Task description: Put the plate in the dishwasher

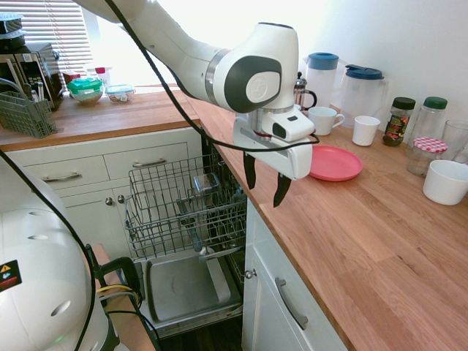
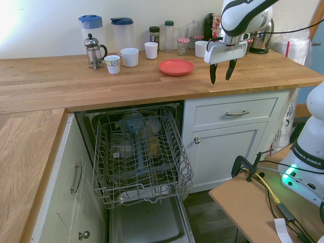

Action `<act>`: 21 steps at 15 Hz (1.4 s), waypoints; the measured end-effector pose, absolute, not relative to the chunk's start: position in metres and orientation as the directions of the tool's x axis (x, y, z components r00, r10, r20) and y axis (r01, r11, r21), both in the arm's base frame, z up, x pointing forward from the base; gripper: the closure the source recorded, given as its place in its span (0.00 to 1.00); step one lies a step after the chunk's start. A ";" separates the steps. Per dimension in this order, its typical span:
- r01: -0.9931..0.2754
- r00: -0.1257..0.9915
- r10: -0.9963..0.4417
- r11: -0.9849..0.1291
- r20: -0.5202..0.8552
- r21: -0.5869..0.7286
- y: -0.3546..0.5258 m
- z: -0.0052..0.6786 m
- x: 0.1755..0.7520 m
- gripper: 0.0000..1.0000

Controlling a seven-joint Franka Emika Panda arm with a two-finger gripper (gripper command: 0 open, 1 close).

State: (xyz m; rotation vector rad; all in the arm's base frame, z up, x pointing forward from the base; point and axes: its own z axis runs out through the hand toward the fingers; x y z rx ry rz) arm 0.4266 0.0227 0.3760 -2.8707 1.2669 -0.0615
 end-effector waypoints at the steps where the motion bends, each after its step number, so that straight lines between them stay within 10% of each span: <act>1: -0.738 0.673 -0.739 -0.674 0.034 -0.019 0.023 0.376 0.427 0.00; 21: -0.899 0.397 -0.905 -0.350 -0.152 -0.264 -0.050 0.371 0.637 0.00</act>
